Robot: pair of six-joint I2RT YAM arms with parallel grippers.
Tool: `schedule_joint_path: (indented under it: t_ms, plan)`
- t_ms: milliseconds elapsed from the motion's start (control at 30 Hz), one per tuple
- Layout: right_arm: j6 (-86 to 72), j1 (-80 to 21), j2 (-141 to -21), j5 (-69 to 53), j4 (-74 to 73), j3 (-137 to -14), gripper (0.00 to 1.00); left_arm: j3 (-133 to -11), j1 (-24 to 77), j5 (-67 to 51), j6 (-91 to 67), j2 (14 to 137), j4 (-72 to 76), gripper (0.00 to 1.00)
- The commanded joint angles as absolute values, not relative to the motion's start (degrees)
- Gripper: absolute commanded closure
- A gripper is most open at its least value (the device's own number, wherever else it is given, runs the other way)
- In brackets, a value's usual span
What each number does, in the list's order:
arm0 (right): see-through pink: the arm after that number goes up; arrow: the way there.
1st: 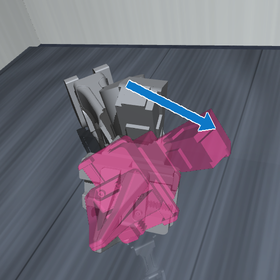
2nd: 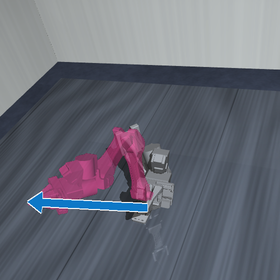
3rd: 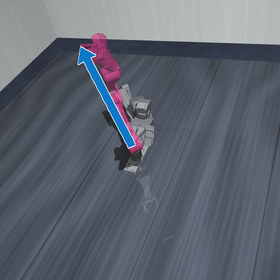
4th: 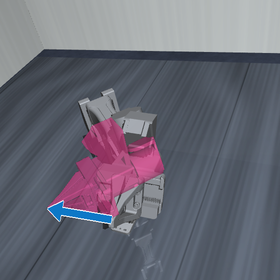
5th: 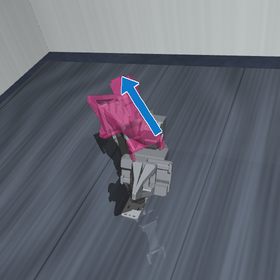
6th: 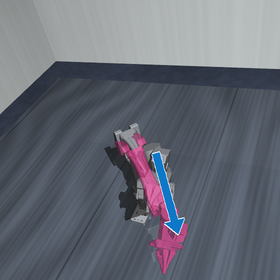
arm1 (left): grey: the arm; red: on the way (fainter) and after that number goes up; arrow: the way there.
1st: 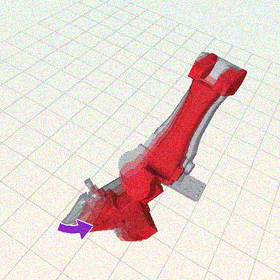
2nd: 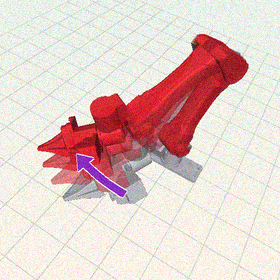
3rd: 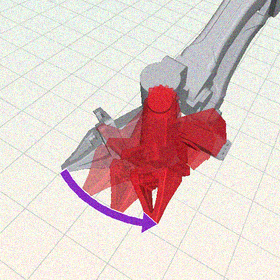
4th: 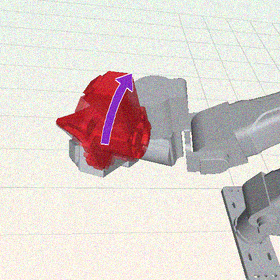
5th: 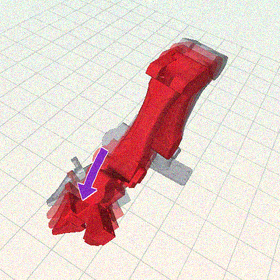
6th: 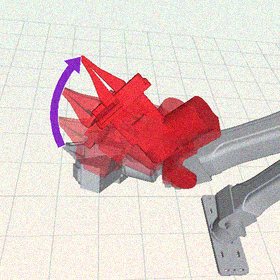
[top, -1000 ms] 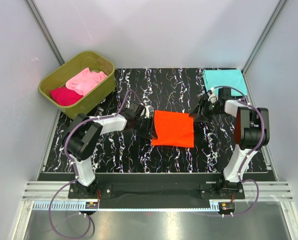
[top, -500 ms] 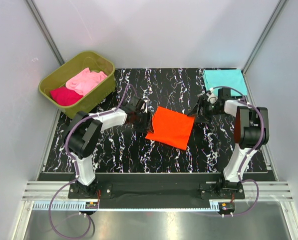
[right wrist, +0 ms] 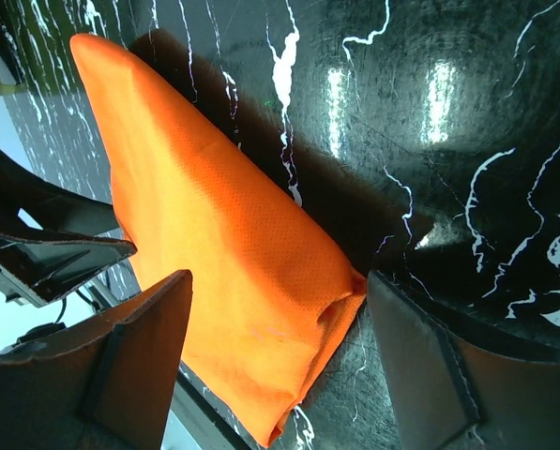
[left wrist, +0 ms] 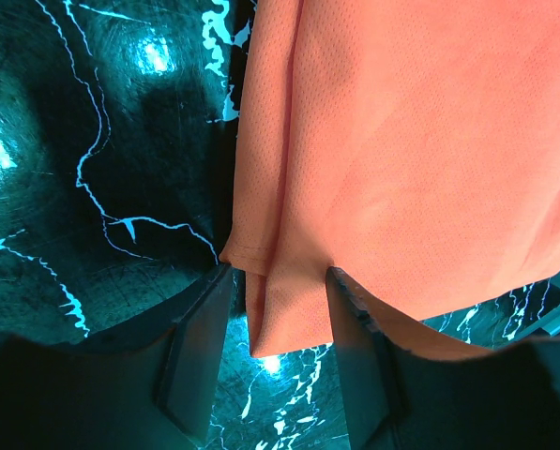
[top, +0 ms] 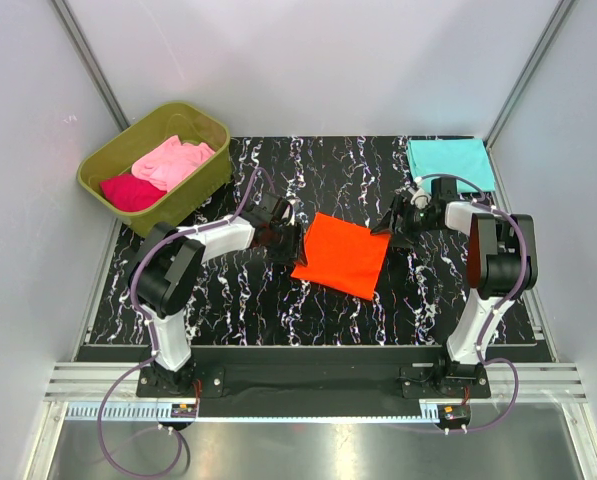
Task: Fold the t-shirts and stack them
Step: Fold the tshirt
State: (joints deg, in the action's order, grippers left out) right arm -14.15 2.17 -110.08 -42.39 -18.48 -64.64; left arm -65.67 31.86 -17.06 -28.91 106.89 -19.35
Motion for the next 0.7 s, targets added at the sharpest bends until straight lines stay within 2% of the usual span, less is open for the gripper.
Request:
schedule_joint_path:
  t_ms: [0,233,467,567,667]
  plan:
    - [-13.80,0.70,-109.34,-36.83,-19.34,-63.54,0.17,-65.92,31.55,-13.89,-27.42,107.93,-21.36,0.48]
    - [-13.10,0.44,-108.37,-35.86,-21.44,-62.93,0.19,-65.57,31.55,-14.15,-27.51,107.93,-21.01,0.48]
    - [-12.31,0.44,-108.28,-35.86,-21.62,-62.93,0.31,-64.07,31.55,-13.80,-27.77,107.93,-20.83,0.48]
    - [-11.87,0.53,-107.93,-35.60,-21.62,-62.75,0.42,-63.63,31.55,-13.45,-28.12,108.28,-20.74,0.48]
    - [-11.69,0.44,-107.75,-35.68,-21.62,-62.40,0.58,-63.37,31.47,-13.45,-28.56,108.72,-20.48,0.48]
